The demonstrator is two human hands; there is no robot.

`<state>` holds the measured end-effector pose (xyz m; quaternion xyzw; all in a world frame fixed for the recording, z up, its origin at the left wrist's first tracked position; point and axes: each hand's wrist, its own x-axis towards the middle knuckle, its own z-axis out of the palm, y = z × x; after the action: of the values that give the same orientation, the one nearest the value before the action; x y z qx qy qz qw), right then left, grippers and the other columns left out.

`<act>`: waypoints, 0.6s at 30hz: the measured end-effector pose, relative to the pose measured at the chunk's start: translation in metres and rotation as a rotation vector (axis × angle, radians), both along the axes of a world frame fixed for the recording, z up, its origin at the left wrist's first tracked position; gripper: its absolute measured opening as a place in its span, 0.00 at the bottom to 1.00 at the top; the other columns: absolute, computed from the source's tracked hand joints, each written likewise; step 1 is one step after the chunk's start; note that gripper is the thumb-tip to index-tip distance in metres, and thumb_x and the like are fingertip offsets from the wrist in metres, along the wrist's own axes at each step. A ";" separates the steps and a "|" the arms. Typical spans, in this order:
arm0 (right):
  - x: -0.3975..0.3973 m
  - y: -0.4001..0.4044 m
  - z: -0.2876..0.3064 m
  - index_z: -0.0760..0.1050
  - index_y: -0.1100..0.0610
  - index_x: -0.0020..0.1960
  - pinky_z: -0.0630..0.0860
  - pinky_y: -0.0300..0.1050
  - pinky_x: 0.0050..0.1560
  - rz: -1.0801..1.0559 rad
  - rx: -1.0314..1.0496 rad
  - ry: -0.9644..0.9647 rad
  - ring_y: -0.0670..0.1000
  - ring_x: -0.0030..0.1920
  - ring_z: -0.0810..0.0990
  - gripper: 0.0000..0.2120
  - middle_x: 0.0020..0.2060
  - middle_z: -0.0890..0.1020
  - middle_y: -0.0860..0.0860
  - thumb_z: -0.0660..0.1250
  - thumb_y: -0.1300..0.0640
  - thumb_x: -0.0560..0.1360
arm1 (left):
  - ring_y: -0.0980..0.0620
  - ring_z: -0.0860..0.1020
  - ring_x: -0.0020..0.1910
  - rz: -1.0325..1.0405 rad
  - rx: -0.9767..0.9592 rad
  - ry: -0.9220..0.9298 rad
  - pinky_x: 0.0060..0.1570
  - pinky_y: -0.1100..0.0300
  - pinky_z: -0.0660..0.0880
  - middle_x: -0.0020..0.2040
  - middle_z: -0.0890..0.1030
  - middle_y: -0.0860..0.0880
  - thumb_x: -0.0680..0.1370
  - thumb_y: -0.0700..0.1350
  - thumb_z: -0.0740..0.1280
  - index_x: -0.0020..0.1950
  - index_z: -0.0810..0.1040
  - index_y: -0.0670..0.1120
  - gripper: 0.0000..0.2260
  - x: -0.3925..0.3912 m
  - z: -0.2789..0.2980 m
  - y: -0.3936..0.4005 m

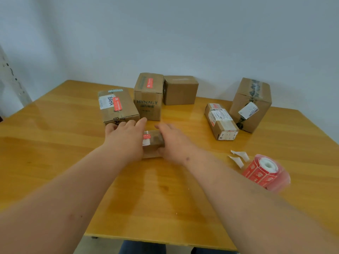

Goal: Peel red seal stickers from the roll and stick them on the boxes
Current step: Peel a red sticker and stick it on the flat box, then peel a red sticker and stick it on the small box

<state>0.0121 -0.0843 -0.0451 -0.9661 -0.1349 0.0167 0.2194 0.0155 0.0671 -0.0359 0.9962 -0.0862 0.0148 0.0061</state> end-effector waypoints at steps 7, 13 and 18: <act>0.026 -0.069 0.004 0.63 0.49 0.71 0.62 0.58 0.70 -0.486 -0.214 -0.118 0.60 0.71 0.60 0.29 0.71 0.64 0.53 0.66 0.51 0.72 | 0.43 0.56 0.71 -0.039 0.025 -0.190 0.70 0.46 0.57 0.73 0.54 0.46 0.74 0.41 0.66 0.78 0.42 0.58 0.42 0.011 -0.017 -0.022; 0.043 -0.131 -0.018 0.62 0.44 0.68 0.50 0.67 0.72 -0.790 -0.285 0.049 0.67 0.74 0.49 0.23 0.74 0.52 0.54 0.63 0.48 0.74 | 0.43 0.52 0.72 -0.089 -0.048 -0.146 0.71 0.46 0.52 0.73 0.51 0.48 0.72 0.42 0.65 0.76 0.42 0.60 0.42 0.023 -0.025 -0.055; 0.045 -0.127 -0.012 0.63 0.48 0.65 0.66 0.57 0.59 -0.808 -0.207 -0.013 0.62 0.60 0.68 0.18 0.64 0.64 0.55 0.61 0.50 0.77 | 0.44 0.50 0.75 -0.139 -0.174 -0.095 0.73 0.45 0.50 0.75 0.51 0.51 0.76 0.46 0.65 0.76 0.45 0.62 0.37 0.018 -0.023 -0.080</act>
<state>0.0568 -0.2118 -0.0570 -0.9584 0.2561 -0.0635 0.1090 0.0336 -0.0130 -0.0591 0.9816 -0.1536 0.0691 0.0896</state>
